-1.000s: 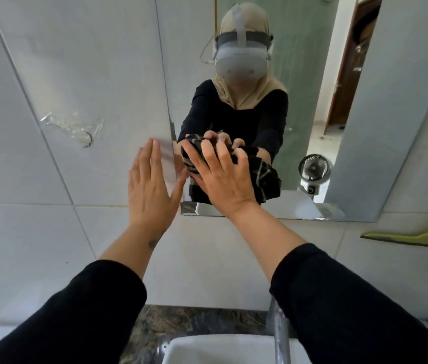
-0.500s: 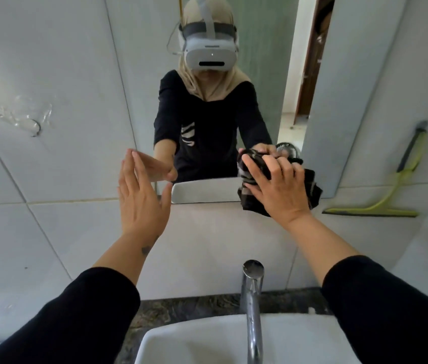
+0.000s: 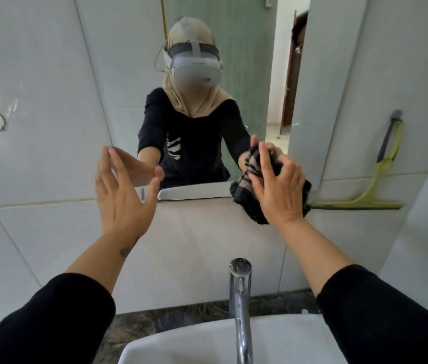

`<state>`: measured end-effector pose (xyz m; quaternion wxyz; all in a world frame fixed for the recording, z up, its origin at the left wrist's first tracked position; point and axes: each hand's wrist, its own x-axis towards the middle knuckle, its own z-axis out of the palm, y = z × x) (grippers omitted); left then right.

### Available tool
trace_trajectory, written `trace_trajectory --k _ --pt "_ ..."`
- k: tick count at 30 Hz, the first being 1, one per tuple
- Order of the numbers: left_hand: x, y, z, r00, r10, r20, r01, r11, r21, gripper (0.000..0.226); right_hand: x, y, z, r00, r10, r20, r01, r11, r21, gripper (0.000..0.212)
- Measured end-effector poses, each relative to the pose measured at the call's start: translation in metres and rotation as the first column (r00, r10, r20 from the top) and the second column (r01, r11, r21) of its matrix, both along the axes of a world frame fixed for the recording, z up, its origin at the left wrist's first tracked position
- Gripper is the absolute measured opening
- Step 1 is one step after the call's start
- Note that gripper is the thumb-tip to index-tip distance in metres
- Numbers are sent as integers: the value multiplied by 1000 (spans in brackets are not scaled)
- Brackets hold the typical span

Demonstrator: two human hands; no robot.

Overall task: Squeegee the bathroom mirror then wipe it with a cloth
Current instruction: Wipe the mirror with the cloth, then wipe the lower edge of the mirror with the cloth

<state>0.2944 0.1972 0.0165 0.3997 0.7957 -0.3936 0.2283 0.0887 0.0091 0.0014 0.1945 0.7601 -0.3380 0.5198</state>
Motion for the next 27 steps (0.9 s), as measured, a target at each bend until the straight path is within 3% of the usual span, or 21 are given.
trace_trajectory --k 2,5,7,9,12,15,17,19,21,25,27 --pt "-8 6 4 998 -20 60 23 999 -48 82 18 22 17 991 111 -71 -111 994 9 68" --pt "-23 21 20 961 -216 169 233 969 -86 77 52 60 51 947 292 -131 -289 956 42 66" --pt "-30 35 35 919 -378 109 387 919 -80 74 74 88 77 898 427 -105 -417 903 108 65" --pt "-30 50 50 896 -441 -48 432 892 -136 75 92 117 104 826 556 -92 -532 824 196 62" --pt "-16 81 70 914 -381 -136 333 900 -283 67 111 151 141 749 649 -133 -609 753 247 53" --pt "12 119 94 956 -270 -115 217 915 -340 59 131 171 171 713 665 -222 -625 747 228 50" --pt "36 145 111 992 -127 8 125 960 -252 64 144 181 183 693 654 -303 -630 754 187 47" --pt "58 169 126 983 4 184 7 998 -61 65 161 190 190 652 659 -375 -654 739 162 41" --pt "78 188 138 967 35 251 -55 996 72 58 180 197 193 616 675 -407 -675 718 168 40" --pt "115 205 141 940 31 340 -95 980 173 42 223 207 190 625 619 -476 -663 742 94 58" --pt "132 206 140 911 91 403 -175 969 175 26 237 209 188 588 668 -455 -693 707 143 57"
